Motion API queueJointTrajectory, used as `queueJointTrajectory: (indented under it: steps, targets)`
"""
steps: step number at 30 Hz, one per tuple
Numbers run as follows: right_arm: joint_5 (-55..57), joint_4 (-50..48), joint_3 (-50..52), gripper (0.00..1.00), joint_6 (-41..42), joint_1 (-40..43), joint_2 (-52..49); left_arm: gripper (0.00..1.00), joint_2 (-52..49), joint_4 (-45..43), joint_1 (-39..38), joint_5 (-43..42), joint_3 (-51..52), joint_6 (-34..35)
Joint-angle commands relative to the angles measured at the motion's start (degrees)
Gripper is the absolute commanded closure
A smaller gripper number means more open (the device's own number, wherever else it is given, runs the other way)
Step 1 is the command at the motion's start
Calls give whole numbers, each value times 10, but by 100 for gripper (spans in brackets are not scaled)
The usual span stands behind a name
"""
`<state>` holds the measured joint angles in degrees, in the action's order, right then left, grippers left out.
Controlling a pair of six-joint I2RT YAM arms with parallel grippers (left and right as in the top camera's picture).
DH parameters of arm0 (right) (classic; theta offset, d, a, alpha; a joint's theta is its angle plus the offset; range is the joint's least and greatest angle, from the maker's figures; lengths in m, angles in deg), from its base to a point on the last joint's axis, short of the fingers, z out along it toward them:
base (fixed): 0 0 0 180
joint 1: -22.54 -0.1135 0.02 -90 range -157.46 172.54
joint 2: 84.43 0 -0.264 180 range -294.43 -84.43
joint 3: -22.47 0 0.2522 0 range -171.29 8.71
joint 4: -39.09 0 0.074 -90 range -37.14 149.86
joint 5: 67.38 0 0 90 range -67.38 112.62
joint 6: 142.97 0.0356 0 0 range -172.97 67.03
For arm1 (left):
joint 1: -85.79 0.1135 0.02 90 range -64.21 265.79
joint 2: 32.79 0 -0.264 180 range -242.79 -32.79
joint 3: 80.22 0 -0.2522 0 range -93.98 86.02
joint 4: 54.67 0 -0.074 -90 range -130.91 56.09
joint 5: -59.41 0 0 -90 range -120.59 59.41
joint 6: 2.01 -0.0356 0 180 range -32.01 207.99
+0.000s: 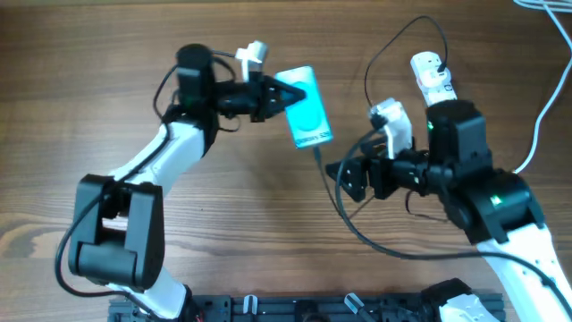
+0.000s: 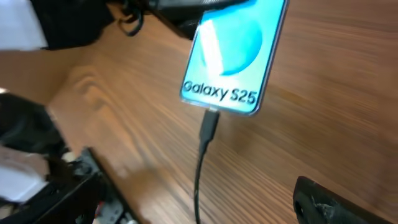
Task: Plug charger to phone and switch on socket
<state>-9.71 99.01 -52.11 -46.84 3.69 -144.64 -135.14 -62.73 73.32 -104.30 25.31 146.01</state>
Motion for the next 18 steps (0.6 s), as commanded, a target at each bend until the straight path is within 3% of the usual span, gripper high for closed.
queueJointTrajectory:
  steps: [1,4,9,14,18]
  targets:
    - [71,20,-9,1,-5,1,21,96,-9,124,-30,34,-45,-153]
    - [71,32,-9,0,1,1,20,96,-48,199,-31,90,-63,-193]
    - [71,40,-9,1,1,1,20,96,-131,276,-32,91,-120,-241]
    - [74,39,-6,1,1,1,19,96,-217,464,-33,138,-225,-392]
    - [96,42,-6,1,1,1,11,96,-240,594,-45,246,-272,-509]
